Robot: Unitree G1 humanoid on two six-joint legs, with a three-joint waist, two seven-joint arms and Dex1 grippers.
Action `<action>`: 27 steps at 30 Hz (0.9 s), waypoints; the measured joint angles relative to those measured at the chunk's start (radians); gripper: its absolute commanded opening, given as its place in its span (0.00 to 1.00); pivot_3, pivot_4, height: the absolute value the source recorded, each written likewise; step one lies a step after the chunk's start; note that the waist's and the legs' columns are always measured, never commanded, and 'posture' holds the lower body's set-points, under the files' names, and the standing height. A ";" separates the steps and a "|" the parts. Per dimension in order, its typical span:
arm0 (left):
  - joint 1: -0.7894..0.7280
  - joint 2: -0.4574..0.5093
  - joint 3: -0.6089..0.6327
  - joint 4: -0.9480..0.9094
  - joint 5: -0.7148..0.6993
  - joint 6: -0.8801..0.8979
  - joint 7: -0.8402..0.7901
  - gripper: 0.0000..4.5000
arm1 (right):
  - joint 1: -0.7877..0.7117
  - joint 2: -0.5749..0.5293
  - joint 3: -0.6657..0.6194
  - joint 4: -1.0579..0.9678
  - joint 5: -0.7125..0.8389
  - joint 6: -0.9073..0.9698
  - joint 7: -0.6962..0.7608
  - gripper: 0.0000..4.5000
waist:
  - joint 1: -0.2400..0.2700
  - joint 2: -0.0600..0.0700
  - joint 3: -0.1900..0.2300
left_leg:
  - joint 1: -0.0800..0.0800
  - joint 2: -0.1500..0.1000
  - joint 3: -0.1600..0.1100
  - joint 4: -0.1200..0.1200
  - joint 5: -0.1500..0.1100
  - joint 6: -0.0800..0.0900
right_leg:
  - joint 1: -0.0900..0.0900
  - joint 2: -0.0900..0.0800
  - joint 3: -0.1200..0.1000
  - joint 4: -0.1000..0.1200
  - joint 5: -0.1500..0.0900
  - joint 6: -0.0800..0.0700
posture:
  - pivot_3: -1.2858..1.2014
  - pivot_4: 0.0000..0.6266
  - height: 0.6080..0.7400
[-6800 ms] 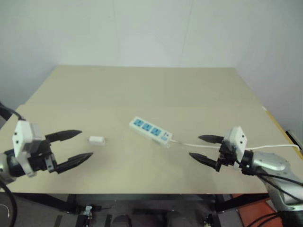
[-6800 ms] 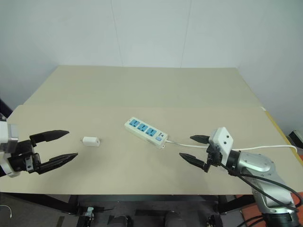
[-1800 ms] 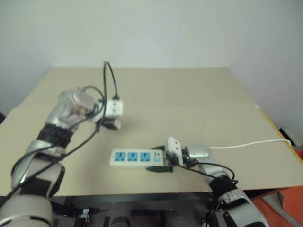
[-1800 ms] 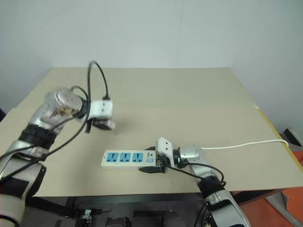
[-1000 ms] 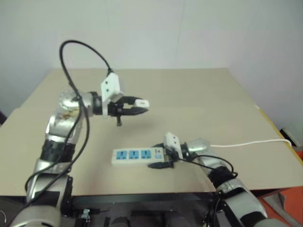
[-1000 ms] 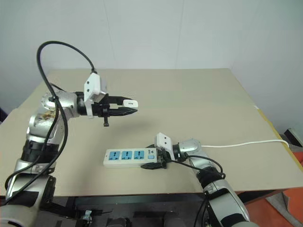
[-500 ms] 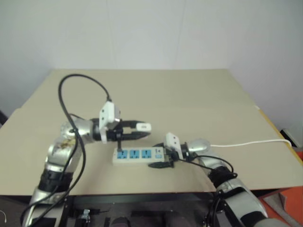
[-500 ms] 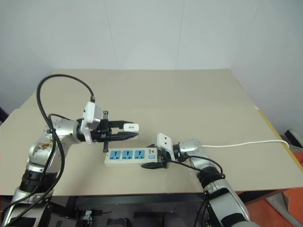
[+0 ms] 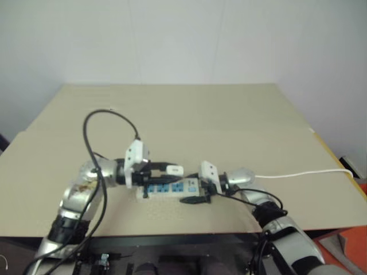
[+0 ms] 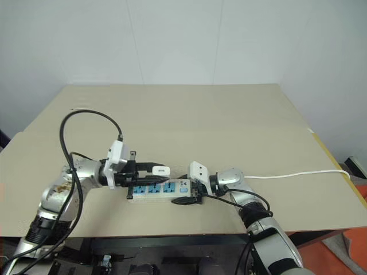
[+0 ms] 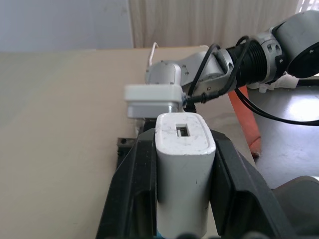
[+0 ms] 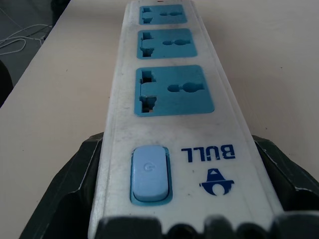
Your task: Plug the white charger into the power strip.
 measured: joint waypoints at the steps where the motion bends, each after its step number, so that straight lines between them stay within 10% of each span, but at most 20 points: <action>1: 0.000 -0.007 -0.010 0.013 0.008 -0.006 0.001 0.22 | 0.000 0.000 0.001 -0.001 0.000 0.000 0.000 0.76 | 0.000 0.000 0.000 | 0.000 0.000 0.000 0.000 0.000 0.000 | 0.000 0.000 0.000 0.000 0.000 0.000 | 0.52 0.24 1.00; 27: -0.019 -0.074 -0.055 0.218 0.062 -0.136 0.011 0.22 | 0.008 -0.005 0.001 -0.018 0.000 0.006 -0.004 0.76 | 0.000 0.000 0.000 | -0.001 0.000 0.000 0.000 0.000 0.000 | 0.000 0.000 0.000 -0.001 0.000 0.000 | 0.52 0.24 1.00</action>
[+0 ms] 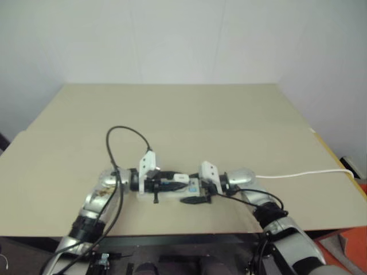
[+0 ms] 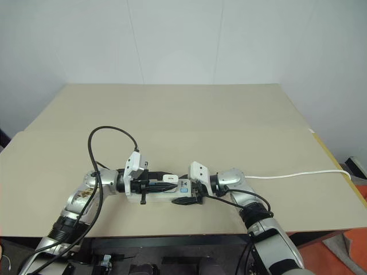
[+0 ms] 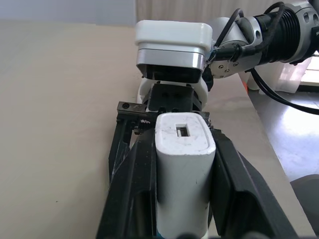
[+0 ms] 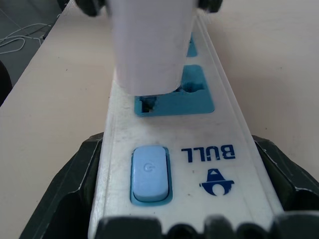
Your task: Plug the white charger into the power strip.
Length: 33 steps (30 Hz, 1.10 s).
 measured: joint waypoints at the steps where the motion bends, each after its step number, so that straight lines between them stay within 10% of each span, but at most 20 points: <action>1: 0.000 0.000 0.001 0.004 0.000 -0.007 0.000 0.22 | 0.000 0.000 0.000 0.000 0.000 0.000 0.000 0.76 | 0.000 0.000 0.000 | 0.000 0.000 0.000 0.000 0.000 0.000 | 0.000 0.000 0.000 0.000 0.000 0.000 | 0.52 0.24 1.00; 33: 0.013 -0.032 0.006 0.061 -0.010 -0.037 -0.028 0.22 | 0.006 -0.002 0.005 -0.016 0.000 0.009 -0.005 0.76 | -0.002 0.001 0.000 | 0.000 0.000 0.000 -0.002 0.000 0.000 | 0.000 0.000 0.000 -0.002 0.000 0.000 | 0.52 0.24 1.00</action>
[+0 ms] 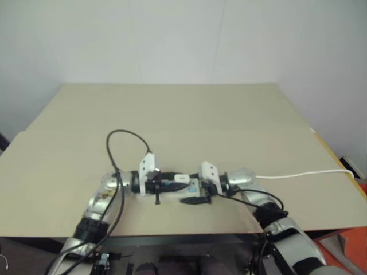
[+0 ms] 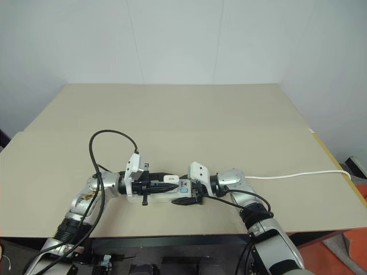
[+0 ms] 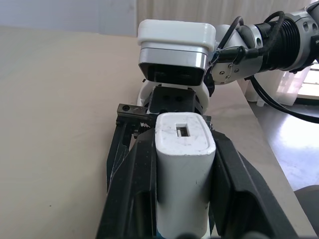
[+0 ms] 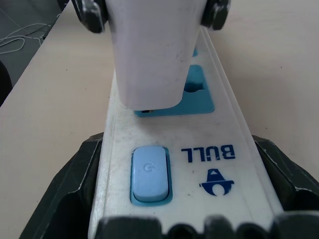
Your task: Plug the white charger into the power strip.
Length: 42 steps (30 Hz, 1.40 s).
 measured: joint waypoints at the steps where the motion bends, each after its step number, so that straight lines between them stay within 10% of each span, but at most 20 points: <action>1: -0.001 0.001 0.000 0.004 0.000 0.000 -0.004 0.22 | 0.000 0.000 0.002 -0.001 0.000 0.000 0.000 0.76 | 0.000 0.000 0.000 | 0.000 0.000 0.000 0.000 0.000 0.000 | 0.000 0.000 0.000 0.000 0.000 0.000 | 0.52 0.24 1.00; 42: 0.031 0.047 -0.009 0.085 -0.007 -0.108 -0.054 0.22 | 0.003 0.001 0.034 -0.030 0.001 0.022 -0.013 0.76 | -0.008 0.007 -0.005 | 0.004 0.001 0.001 -0.012 0.000 0.000 | 0.000 0.001 0.001 -0.006 -0.001 -0.001 | 0.52 0.24 1.00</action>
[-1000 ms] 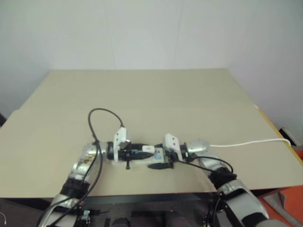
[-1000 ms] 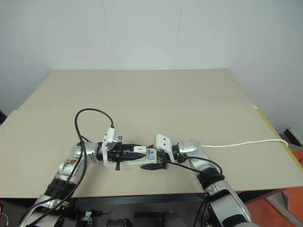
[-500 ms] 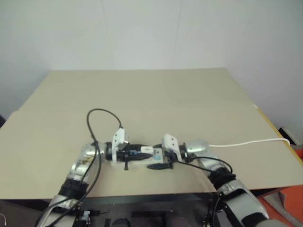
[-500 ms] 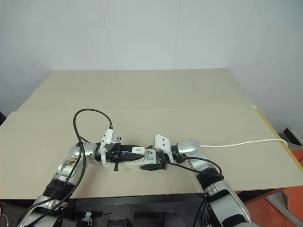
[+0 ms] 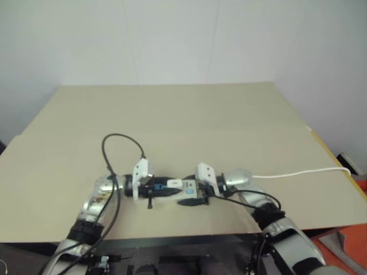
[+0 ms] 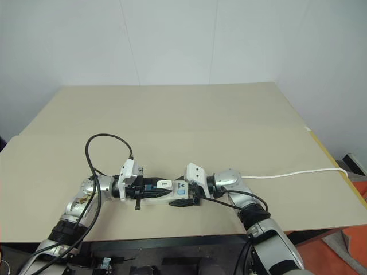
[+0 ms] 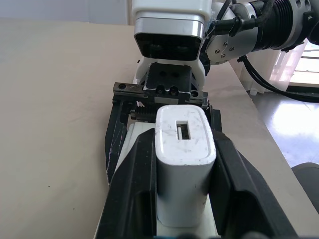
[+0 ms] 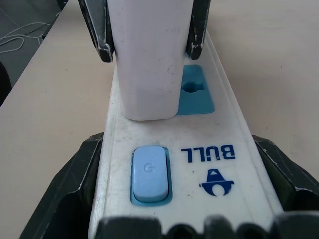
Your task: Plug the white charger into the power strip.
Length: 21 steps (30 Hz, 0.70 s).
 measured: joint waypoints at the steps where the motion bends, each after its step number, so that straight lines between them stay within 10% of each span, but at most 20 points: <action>1: -0.003 0.000 -0.002 0.004 0.000 -0.003 -0.001 0.22 | 0.000 0.000 0.000 0.000 0.000 0.000 0.000 0.76 | 0.000 0.000 0.000 | 0.000 0.000 0.000 0.000 0.000 0.000 | 0.000 0.000 0.000 0.000 0.000 0.000 | 0.52 0.24 1.00; 21: -0.065 0.000 -0.046 0.103 0.003 -0.085 -0.051 0.22 | 0.002 -0.003 -0.004 0.008 0.000 0.003 -0.004 0.76 | 0.006 0.002 -0.004 | 0.002 0.000 0.000 0.000 0.000 0.000 | 0.002 0.000 0.000 0.000 0.000 0.000 | 0.52 0.24 1.00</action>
